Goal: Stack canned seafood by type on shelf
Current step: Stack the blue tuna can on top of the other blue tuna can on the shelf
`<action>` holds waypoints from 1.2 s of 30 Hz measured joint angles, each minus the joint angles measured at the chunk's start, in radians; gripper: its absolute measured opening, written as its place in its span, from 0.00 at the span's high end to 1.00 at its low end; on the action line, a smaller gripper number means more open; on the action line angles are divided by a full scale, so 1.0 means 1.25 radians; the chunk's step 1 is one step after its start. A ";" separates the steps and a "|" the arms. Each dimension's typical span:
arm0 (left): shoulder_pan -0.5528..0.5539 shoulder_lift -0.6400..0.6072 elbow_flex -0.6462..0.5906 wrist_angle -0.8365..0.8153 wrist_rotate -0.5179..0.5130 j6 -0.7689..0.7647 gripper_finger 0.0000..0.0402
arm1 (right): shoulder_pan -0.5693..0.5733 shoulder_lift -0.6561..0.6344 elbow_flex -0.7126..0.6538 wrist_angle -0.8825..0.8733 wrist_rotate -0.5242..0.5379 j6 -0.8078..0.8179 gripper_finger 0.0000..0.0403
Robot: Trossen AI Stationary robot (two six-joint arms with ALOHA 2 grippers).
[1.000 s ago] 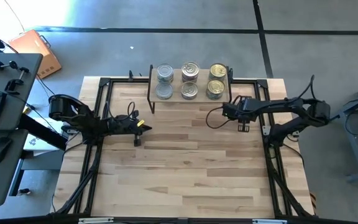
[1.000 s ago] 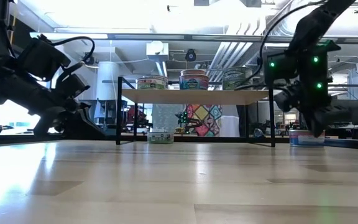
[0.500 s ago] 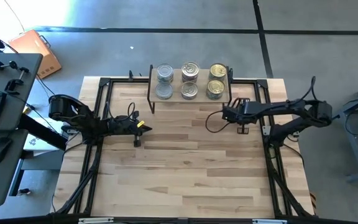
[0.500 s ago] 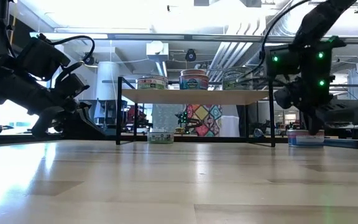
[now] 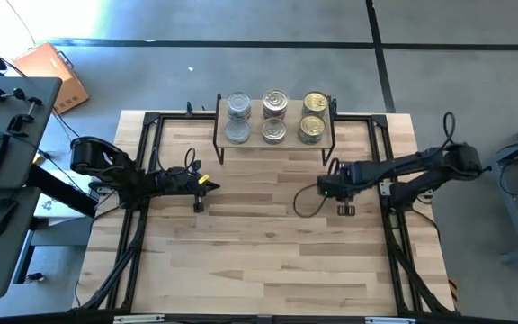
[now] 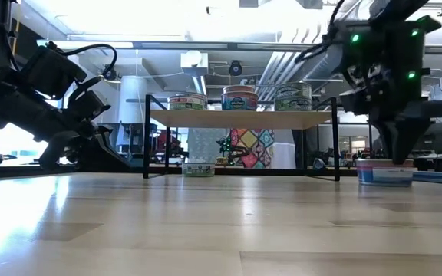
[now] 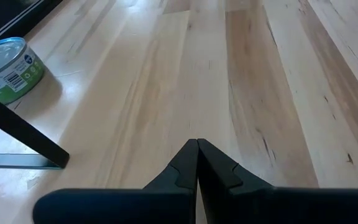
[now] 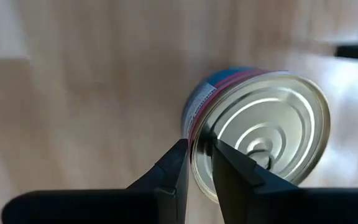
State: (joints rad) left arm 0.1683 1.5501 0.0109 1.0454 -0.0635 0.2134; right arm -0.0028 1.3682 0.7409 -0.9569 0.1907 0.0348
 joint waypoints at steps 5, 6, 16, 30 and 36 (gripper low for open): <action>-0.026 0.000 0.000 0.004 0.000 0.004 1.00 | 0.099 0.033 0.025 0.106 -0.016 0.117 0.86; -0.035 0.000 0.000 0.007 0.000 0.005 1.00 | 0.115 0.048 0.029 0.146 -0.014 0.124 0.86; -0.155 0.000 0.008 0.166 0.016 0.000 1.00 | 0.163 0.341 0.236 0.543 0.017 0.007 0.86; -0.247 -0.001 0.049 0.124 0.021 -0.023 1.00 | 0.222 0.392 0.362 0.251 0.070 0.111 0.86; -0.355 0.000 0.059 0.101 0.020 0.056 1.00 | 0.241 0.397 0.158 0.830 0.054 0.160 0.82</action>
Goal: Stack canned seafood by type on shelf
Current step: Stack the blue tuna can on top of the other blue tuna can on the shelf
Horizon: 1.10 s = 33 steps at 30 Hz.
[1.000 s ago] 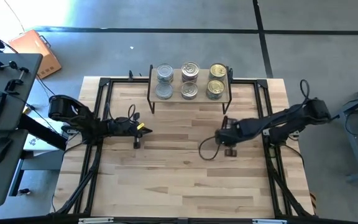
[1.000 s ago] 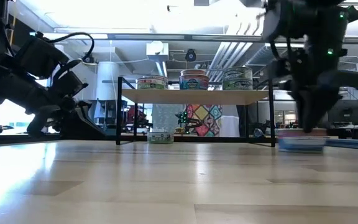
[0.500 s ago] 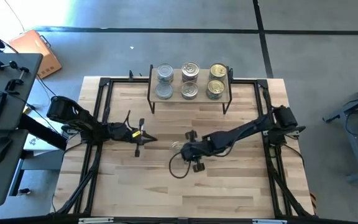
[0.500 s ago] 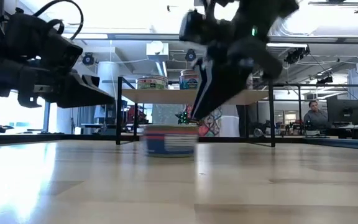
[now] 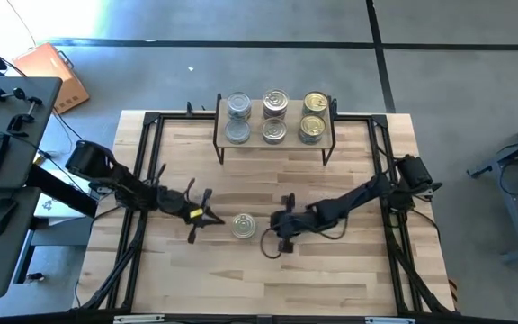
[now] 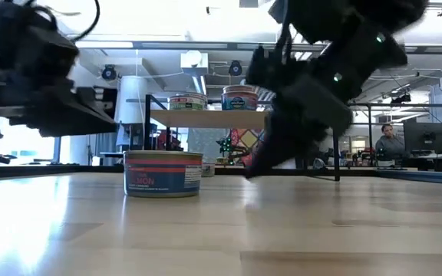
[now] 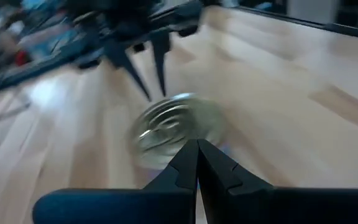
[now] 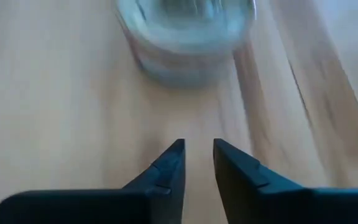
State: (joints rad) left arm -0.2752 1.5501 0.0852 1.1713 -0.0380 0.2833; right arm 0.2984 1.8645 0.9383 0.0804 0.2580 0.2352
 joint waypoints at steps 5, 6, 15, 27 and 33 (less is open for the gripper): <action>-0.077 0.000 0.057 -0.110 -0.011 0.122 0.97 | 0.014 0.000 -0.078 0.377 -0.004 -0.091 0.67; -0.087 0.000 0.084 -0.157 -0.025 0.135 0.95 | 0.016 0.001 -0.082 0.406 -0.004 -0.125 0.63; -0.083 0.000 0.351 -0.658 -0.104 0.237 0.63 | 0.016 0.012 -0.078 0.400 -0.019 -0.262 0.41; -0.016 0.033 0.385 -0.724 -0.072 0.263 0.58 | 0.018 0.012 -0.078 0.370 -0.062 -0.347 0.40; 0.002 0.069 0.388 -0.685 -0.057 0.260 0.82 | 0.018 0.012 -0.078 0.361 -0.048 -0.450 0.40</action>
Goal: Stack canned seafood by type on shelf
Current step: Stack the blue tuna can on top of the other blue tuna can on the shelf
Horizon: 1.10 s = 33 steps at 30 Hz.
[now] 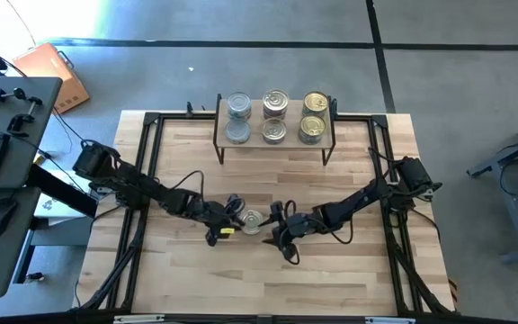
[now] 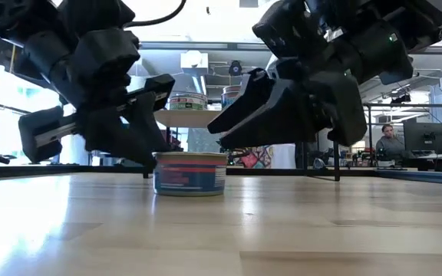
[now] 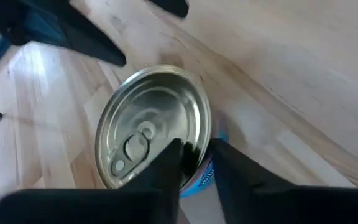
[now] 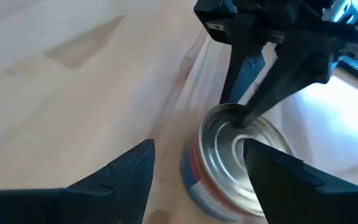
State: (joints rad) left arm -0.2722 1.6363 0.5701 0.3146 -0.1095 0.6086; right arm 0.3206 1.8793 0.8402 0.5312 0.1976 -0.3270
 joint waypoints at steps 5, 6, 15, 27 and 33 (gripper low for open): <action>0.000 -0.001 -0.003 0.042 0.009 -0.026 0.98 | -0.004 0.000 0.000 -0.029 0.034 -0.080 0.40; 0.000 -0.002 -0.002 0.050 0.009 -0.045 0.98 | -0.005 0.000 0.000 -0.028 0.038 -0.089 0.40; 0.000 0.000 0.065 0.012 0.010 -0.184 1.00 | 0.003 -0.068 0.018 -0.154 0.112 0.115 0.40; 0.004 -0.001 0.113 -0.031 0.024 -0.193 1.00 | -0.078 0.013 -0.035 -0.091 -0.032 0.417 0.25; 0.006 -0.003 0.113 -0.046 0.047 -0.193 1.00 | -0.116 0.138 -0.037 0.164 -0.125 0.388 0.24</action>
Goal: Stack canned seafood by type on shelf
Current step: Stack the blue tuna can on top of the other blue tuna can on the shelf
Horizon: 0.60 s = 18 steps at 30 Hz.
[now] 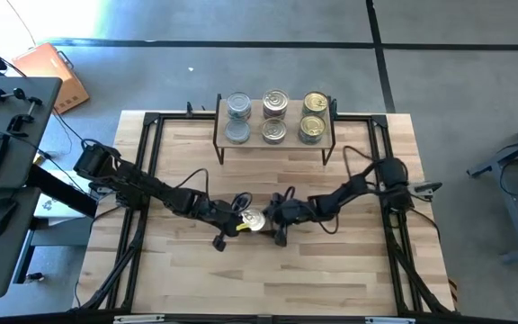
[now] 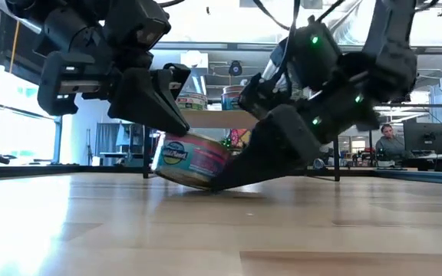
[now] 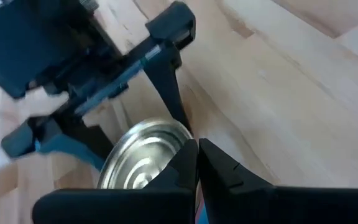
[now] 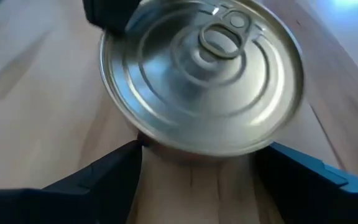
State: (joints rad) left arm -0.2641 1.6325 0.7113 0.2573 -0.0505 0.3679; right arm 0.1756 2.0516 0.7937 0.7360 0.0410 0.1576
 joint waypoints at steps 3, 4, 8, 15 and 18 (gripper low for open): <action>0.008 0.000 -0.007 0.003 0.022 0.000 1.00 | -0.005 0.031 0.007 0.065 -0.019 -0.034 0.24; 0.010 0.000 -0.013 0.004 0.025 0.004 1.00 | -0.005 0.035 0.007 0.076 -0.019 -0.049 0.24; 0.015 0.000 -0.034 0.021 0.032 0.024 1.00 | -0.008 0.038 0.007 0.112 -0.009 -0.105 0.24; 0.015 0.001 -0.050 0.092 0.040 0.043 1.00 | 0.000 0.038 0.007 0.121 0.015 -0.115 0.24; 0.015 0.001 -0.050 0.093 0.035 0.027 1.00 | 0.005 0.027 0.007 0.086 0.024 -0.083 0.24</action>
State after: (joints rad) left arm -0.2459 1.6341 0.6487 0.3736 -0.0061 0.4017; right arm 0.1823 2.0856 0.8030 0.8433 0.0703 0.0534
